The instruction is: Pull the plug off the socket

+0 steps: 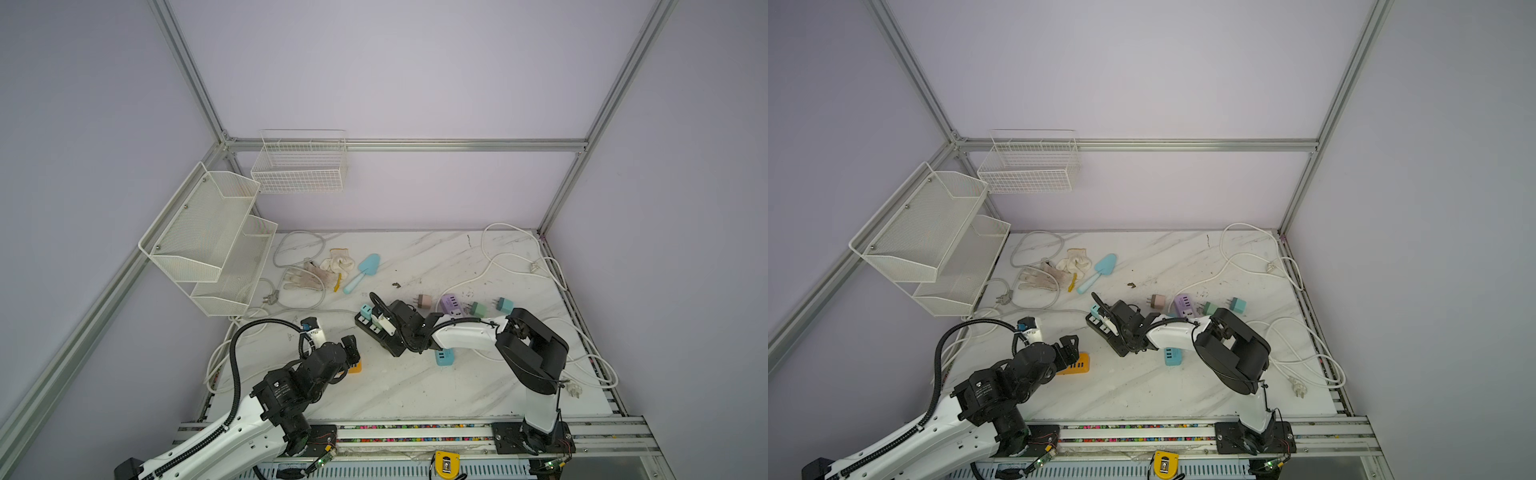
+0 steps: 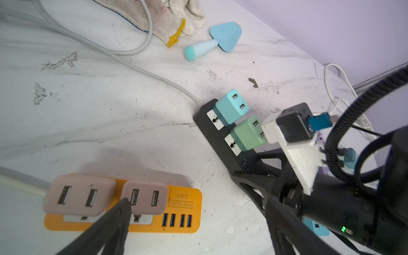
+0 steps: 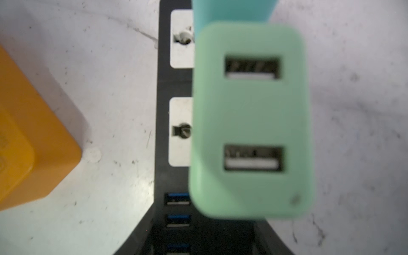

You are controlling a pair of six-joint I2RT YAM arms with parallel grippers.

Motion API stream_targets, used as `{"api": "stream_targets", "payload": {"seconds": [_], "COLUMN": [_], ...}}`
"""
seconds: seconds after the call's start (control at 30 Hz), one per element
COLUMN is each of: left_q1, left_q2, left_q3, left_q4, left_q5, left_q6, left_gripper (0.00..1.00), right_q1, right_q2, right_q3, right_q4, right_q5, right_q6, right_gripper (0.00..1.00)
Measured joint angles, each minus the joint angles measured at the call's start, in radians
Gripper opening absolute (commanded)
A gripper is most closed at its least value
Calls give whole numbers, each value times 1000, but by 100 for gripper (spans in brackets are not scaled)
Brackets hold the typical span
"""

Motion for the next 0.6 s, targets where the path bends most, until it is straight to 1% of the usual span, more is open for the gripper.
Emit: {"api": "stream_targets", "payload": {"seconds": [0.33,0.6], "left_q1": [0,0], "left_q2": [72,162], "left_q3": [0,0], "left_q4": [64,121], "left_q5": [28,60], "left_q6": [2,10], "left_gripper": [95,95], "right_q1": [38,131], "right_q2": [-208,-261], "right_q3": [-213,-300], "right_q4": [-20,-11], "right_q5": [108,209], "right_q6": [235,428], "right_gripper": [42,43]}}
